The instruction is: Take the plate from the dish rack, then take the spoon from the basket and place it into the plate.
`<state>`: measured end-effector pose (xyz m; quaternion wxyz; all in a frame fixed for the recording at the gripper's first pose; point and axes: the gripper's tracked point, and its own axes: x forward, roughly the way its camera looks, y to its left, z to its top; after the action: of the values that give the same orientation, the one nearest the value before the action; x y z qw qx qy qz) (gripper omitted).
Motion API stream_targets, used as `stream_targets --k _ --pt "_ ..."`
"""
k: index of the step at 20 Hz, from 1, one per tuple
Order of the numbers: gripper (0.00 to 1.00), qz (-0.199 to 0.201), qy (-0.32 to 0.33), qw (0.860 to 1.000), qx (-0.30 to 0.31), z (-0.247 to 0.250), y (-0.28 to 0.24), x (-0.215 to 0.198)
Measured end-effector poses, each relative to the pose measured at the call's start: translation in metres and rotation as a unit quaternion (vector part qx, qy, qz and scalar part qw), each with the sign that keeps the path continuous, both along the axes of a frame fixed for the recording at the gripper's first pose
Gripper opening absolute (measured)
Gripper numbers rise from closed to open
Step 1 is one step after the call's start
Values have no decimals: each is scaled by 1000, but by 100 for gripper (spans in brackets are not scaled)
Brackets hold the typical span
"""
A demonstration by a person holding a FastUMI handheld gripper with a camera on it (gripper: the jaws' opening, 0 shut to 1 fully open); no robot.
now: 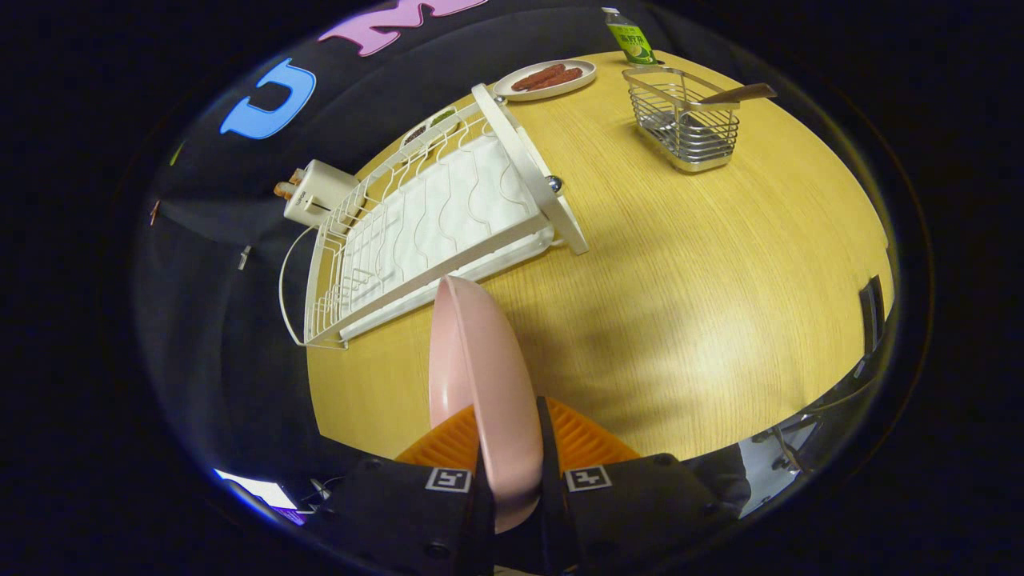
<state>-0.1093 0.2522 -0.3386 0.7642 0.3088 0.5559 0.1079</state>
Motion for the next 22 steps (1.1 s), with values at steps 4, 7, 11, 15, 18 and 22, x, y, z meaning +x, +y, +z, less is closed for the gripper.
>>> stream_targets --k 4,7,11,15,18,22 --pt "32 4 -8 1000 -23 -3 -7 4" --pt "38 5 -3 999 -41 -8 -15 3" --pt "47 12 -3 996 -91 -20 -39 4" --pt "46 6 -14 995 -100 -17 -52 10" --pt "46 6 -47 993 -105 -3 -64 19" --pt "46 4 -139 984 -110 42 -99 47"
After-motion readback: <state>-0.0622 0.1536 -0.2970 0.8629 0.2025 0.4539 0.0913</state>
